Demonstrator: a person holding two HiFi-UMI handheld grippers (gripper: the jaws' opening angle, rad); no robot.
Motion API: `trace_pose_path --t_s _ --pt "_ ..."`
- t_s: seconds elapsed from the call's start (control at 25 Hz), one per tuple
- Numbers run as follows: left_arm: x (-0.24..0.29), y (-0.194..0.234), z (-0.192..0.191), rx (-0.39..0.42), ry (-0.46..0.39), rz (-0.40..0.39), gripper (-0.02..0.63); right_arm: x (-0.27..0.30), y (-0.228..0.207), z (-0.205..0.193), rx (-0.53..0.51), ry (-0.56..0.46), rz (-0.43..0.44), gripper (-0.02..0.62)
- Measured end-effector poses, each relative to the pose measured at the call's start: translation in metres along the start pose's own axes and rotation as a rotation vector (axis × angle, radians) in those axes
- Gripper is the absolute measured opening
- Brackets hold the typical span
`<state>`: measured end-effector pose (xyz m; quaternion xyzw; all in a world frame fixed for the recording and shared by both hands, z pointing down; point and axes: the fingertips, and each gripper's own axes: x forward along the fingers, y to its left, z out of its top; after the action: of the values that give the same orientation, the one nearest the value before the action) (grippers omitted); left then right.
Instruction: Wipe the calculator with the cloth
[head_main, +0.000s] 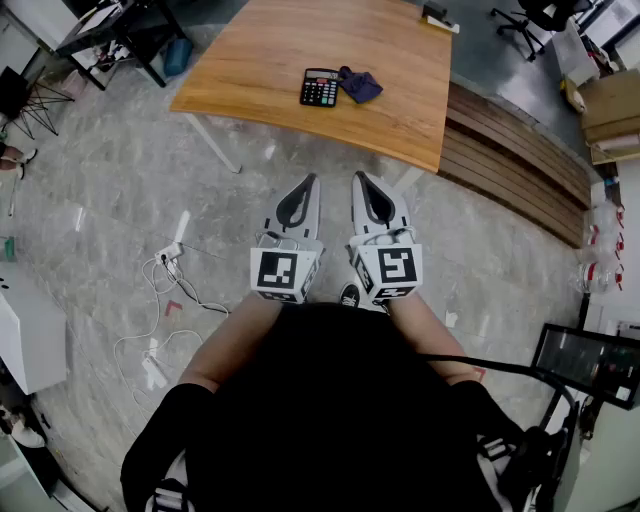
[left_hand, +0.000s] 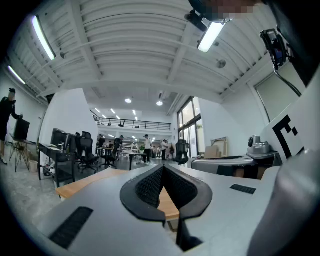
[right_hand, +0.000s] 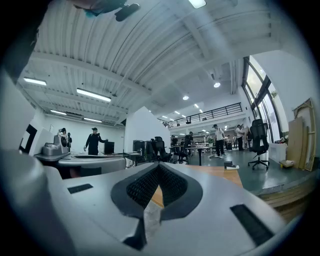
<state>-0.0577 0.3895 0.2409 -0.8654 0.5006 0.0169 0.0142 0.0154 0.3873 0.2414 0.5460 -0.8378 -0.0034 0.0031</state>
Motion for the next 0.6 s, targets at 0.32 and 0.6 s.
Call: trace_pose_path --t_s 0.32,0.6 --pt "0.004 -0.011 -0.001 -0.002 0.006 0.003 0.008 -0.006 -0.011 -0.002 0.005 0.003 -0.005 0.014" --pt "0.016 -0.03 -0.004 0.009 0.014 0.015 0.008 -0.012 -0.032 -0.001 0.003 -0.01 0.008 0.014"
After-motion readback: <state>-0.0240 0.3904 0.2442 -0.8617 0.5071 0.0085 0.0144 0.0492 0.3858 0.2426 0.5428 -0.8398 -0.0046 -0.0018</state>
